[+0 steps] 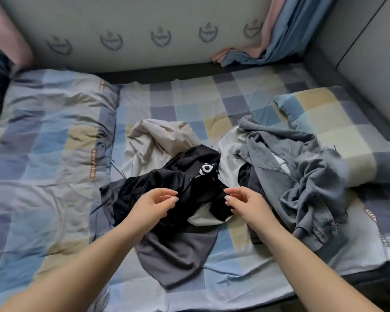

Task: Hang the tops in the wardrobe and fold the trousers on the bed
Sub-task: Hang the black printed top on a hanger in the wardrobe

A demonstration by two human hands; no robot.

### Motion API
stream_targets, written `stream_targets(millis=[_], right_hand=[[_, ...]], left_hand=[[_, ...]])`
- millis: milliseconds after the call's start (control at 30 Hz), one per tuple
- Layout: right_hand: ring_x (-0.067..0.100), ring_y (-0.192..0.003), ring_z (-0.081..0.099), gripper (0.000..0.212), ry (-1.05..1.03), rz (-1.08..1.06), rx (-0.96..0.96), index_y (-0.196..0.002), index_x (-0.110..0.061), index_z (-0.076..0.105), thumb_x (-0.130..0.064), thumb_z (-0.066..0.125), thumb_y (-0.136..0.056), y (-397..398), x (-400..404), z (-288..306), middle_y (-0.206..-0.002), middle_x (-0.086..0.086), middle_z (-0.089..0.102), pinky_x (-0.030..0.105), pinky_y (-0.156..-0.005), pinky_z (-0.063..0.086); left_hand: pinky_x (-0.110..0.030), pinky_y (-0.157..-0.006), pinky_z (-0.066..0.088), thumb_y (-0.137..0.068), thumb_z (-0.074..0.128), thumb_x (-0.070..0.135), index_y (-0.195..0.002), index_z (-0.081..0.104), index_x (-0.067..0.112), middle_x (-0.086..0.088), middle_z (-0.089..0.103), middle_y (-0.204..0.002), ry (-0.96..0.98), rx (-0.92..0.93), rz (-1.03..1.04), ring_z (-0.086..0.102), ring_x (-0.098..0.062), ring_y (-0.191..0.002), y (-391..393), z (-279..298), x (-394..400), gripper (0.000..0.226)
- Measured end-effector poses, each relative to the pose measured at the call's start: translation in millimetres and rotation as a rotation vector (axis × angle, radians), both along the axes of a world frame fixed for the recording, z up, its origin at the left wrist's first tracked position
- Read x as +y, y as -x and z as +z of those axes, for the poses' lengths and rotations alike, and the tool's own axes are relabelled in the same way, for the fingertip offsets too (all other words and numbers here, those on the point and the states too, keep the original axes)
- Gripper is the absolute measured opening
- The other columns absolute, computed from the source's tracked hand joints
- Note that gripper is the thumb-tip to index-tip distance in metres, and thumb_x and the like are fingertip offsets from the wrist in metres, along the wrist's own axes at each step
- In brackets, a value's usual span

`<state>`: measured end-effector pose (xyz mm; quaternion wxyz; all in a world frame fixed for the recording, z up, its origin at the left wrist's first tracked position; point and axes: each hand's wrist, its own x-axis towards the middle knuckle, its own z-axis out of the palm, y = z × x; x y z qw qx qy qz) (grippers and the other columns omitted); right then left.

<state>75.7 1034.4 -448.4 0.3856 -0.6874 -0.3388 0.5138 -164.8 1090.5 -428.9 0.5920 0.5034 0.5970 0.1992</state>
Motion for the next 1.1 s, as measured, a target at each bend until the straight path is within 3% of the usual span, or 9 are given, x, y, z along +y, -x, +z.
stream_targets(millis=[133, 233, 300, 467, 600, 767, 900, 1000, 1100], right_hand=[[0.013, -0.089, 0.064, 0.021, -0.005, 0.064, -0.092, -0.086, -0.033, 0.066, -0.012, 0.065, -0.087, -0.3, 41.9, -71.4, -0.084, -0.006, 0.068, 0.030, -0.084, 0.050], [0.004, -0.086, 0.061, 0.017, -0.030, 0.107, -0.151, -0.090, -0.031, 0.065, -0.015, 0.064, -0.088, 4.3, 72.7, -125.0, -0.086, -0.015, 0.065, 0.016, -0.078, 0.046], [0.001, -0.091, 0.061, 0.014, -0.028, 0.132, -0.208, -0.096, -0.031, 0.066, -0.019, 0.064, -0.088, 7.0, 93.6, -151.7, -0.093, -0.017, 0.066, 0.010, -0.077, 0.042], [0.009, -0.120, 0.050, 0.033, -0.083, 0.276, -0.509, -0.122, -0.020, 0.062, -0.023, 0.060, -0.090, 12.6, 152.8, -197.4, -0.129, -0.006, 0.057, 0.020, -0.097, 0.037], [0.010, -0.132, 0.040, 0.036, -0.237, 0.385, -0.777, -0.127, -0.018, 0.060, -0.018, 0.054, -0.092, 19.6, 216.0, -223.8, -0.143, -0.007, 0.046, 0.025, -0.106, 0.032], [0.012, -0.141, 0.027, 0.050, -0.354, 0.732, -1.002, -0.142, -0.021, 0.042, -0.011, 0.046, -0.093, 37.3, 273.2, -255.4, -0.152, -0.006, 0.035, 0.028, -0.112, 0.025], [0.021, -0.132, 0.042, 0.053, -0.335, 0.965, -1.138, -0.142, -0.026, 0.040, -0.013, 0.047, -0.091, 47.2, 290.8, -275.3, -0.140, -0.002, 0.049, 0.037, -0.103, 0.036], [0.025, -0.111, 0.054, 0.042, -0.355, 0.961, -1.231, -0.133, -0.031, 0.048, -0.020, 0.045, -0.092, 46.9, 290.7, -280.9, -0.117, 0.000, 0.061, 0.035, -0.086, 0.037], [0.023, -0.107, 0.054, 0.035, -0.363, 0.878, -1.154, -0.124, -0.035, 0.057, -0.025, 0.047, -0.092, 40.3, 284.0, -276.0, -0.109, -0.001, 0.059, 0.035, -0.082, 0.039]], left_hand=[[-0.023, -0.078, 0.052, -0.088, 0.065, 0.023, -0.093, 0.070, 0.031, 0.008, 0.073, -0.093, -0.062, 0.055, -0.015, 0.067, -0.007, -0.093, -4.1, -66.1, 56.4, 0.010], [-0.027, -0.083, 0.052, -0.088, 0.066, 0.025, -0.091, 0.070, 0.033, 0.011, 0.072, -0.095, -0.103, 0.098, -0.036, 0.065, -0.005, -0.094, -5.3, -119.7, 88.8, 0.009], [-0.020, -0.081, 0.049, -0.088, 0.065, 0.025, -0.090, 0.068, 0.034, 0.014, 0.070, -0.095, -0.167, 0.148, -0.057, 0.063, 0.001, -0.093, -8.5, -149.1, 108.0, 0.010], [-0.020, -0.085, 0.044, -0.089, 0.061, 0.024, -0.108, 0.065, 0.027, 0.014, 0.066, -0.100, -0.321, 0.321, -0.231, 0.062, -0.003, -0.097, -24.2, -204.5, 156.5, 0.019], [-0.026, -0.090, 0.046, -0.091, 0.059, 0.025, -0.120, 0.063, 0.017, 0.004, 0.067, -0.113, -0.422, 0.484, -0.317, 0.061, -0.013, -0.106, -37.6, -243.3, 206.3, 0.030], [-0.033, -0.097, 0.045, -0.090, 0.059, 0.034, -0.134, 0.052, 0.012, -0.005, 0.059, -0.131, -0.318, 0.690, -0.424, 0.055, -0.022, -0.121, -45.4, -280.3, 245.6, 0.050], [-0.030, -0.074, 0.050, -0.086, 0.063, 0.031, -0.107, 0.067, 0.016, -0.006, 0.071, -0.096, -0.285, 0.664, -0.486, 0.066, -0.022, -0.092, -49.8, -291.0, 258.7, 0.026], [-0.029, -0.077, 0.049, -0.086, 0.064, 0.031, -0.107, 0.070, 0.024, -0.001, 0.070, -0.102, -0.320, 0.656, -0.451, 0.063, -0.020, -0.097, -48.9, -297.6, 256.9, 0.023], [-0.030, -0.076, 0.047, -0.087, 0.062, 0.034, -0.105, 0.070, 0.030, 0.004, 0.064, -0.104, -0.512, 0.666, -0.403, 0.059, -0.018, -0.100, -45.8, -299.1, 242.6, 0.020]])
